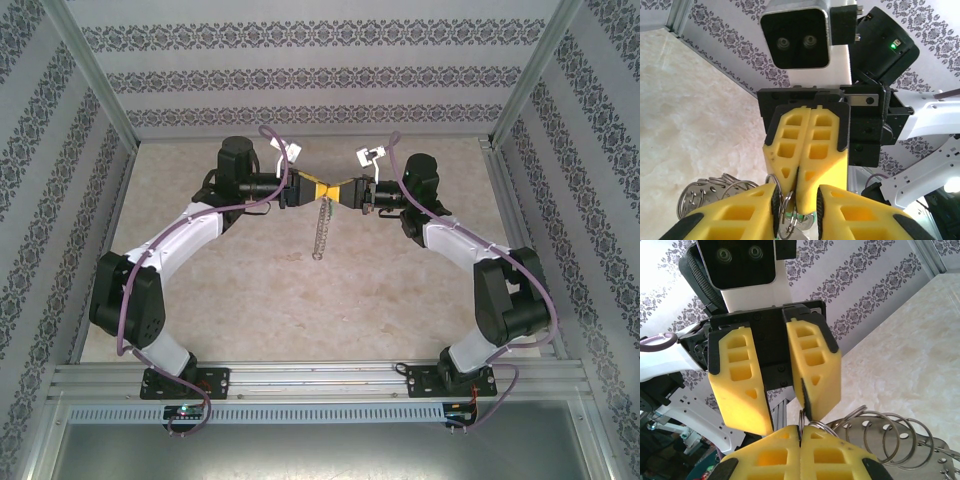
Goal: Put the keys on the keyring
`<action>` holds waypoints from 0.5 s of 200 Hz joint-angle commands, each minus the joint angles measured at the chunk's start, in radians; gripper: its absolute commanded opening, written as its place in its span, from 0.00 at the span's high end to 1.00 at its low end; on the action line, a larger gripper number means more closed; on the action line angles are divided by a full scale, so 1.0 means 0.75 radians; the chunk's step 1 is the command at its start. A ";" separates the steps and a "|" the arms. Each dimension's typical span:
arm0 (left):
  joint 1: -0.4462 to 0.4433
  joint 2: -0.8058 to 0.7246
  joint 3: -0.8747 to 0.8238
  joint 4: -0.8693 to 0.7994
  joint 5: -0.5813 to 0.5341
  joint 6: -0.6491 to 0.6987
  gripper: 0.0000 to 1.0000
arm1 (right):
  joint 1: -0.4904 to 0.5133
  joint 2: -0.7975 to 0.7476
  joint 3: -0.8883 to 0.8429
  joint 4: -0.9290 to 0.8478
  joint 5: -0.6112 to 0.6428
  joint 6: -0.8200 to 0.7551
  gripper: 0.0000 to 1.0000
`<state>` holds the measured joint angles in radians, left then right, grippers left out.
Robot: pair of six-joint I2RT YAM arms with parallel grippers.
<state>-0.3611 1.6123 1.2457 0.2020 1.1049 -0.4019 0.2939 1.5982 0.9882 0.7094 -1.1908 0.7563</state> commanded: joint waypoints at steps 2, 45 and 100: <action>-0.018 0.004 -0.024 0.112 0.086 -0.038 0.76 | -0.019 0.017 0.049 0.095 0.014 0.008 1.00; -0.019 0.000 -0.045 0.152 0.108 -0.063 0.77 | -0.036 0.023 0.040 0.123 0.026 0.028 1.00; -0.024 0.010 -0.048 0.212 0.102 -0.096 0.81 | -0.036 0.025 0.033 0.136 0.016 0.040 1.00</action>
<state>-0.3645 1.6138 1.2098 0.2813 1.1252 -0.4511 0.2768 1.6001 0.9886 0.7570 -1.1950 0.7822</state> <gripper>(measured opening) 0.201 0.056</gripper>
